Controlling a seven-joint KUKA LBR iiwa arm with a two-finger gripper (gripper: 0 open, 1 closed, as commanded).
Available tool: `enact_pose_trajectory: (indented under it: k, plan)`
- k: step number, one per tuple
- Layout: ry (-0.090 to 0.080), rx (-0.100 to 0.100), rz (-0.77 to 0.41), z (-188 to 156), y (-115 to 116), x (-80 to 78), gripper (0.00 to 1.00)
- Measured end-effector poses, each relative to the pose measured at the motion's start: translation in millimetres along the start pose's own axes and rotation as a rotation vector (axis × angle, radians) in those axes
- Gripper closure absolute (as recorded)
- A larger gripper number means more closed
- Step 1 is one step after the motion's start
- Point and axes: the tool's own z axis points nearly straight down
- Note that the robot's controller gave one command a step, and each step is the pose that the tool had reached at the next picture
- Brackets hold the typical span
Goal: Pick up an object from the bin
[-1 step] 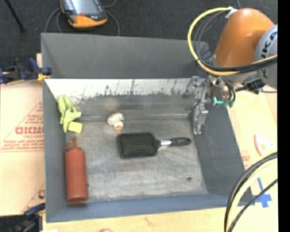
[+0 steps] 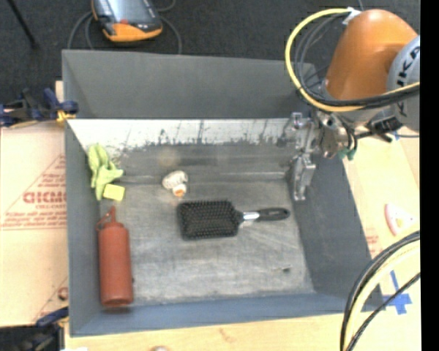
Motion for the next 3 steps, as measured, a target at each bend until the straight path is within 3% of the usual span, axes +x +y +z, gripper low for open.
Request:
enact_pose_trajectory:
  k: [1, 2, 3]
  plan:
    - [-0.003, 0.0, -0.037, 81.0, 20.9, 11.4, 0.0]
    - [0.004, -0.002, -0.215, 60.9, 92.5, 16.8, 0.0]
    - [-0.001, -0.005, -0.054, 93.9, 105.0, 19.6, 0.0]
